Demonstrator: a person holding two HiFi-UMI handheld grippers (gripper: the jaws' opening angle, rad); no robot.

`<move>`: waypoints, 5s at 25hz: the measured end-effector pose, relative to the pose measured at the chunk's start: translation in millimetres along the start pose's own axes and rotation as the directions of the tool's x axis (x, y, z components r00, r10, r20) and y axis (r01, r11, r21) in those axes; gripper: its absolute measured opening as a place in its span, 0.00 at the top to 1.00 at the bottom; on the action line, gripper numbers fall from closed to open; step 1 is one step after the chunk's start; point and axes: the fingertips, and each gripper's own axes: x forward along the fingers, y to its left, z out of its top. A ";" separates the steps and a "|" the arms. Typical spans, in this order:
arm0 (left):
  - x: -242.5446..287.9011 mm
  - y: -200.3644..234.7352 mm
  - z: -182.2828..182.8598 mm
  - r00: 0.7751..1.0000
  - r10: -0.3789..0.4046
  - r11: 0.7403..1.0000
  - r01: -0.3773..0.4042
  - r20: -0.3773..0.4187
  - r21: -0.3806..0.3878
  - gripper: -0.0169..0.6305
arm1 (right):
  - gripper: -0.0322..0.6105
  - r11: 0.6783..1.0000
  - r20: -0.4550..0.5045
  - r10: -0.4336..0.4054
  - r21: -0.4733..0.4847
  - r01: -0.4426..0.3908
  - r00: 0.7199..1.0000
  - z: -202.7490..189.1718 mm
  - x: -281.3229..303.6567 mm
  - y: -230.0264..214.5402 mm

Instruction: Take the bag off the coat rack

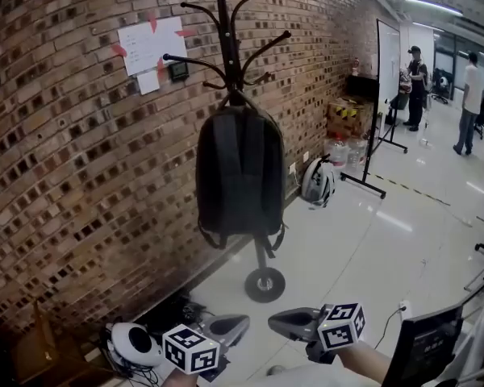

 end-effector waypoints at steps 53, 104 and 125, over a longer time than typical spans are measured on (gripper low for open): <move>66.0 288.2 364.7 0.971 -0.070 0.922 -0.024 0.227 0.387 0.36 | 0.34 0.818 0.324 -0.297 -0.400 0.415 0.898 396.5 -14.2 -261.7; 76.5 232.7 358.9 0.967 -0.227 0.913 0.170 0.114 0.371 0.71 | 0.63 0.892 0.230 -0.112 -0.405 0.200 0.967 387.1 1.4 -224.0; 0.3 85.7 135.8 0.982 -0.176 0.976 0.165 0.068 0.144 0.72 | 0.62 0.965 0.162 -0.075 -0.236 0.113 0.984 154.8 -49.1 -84.1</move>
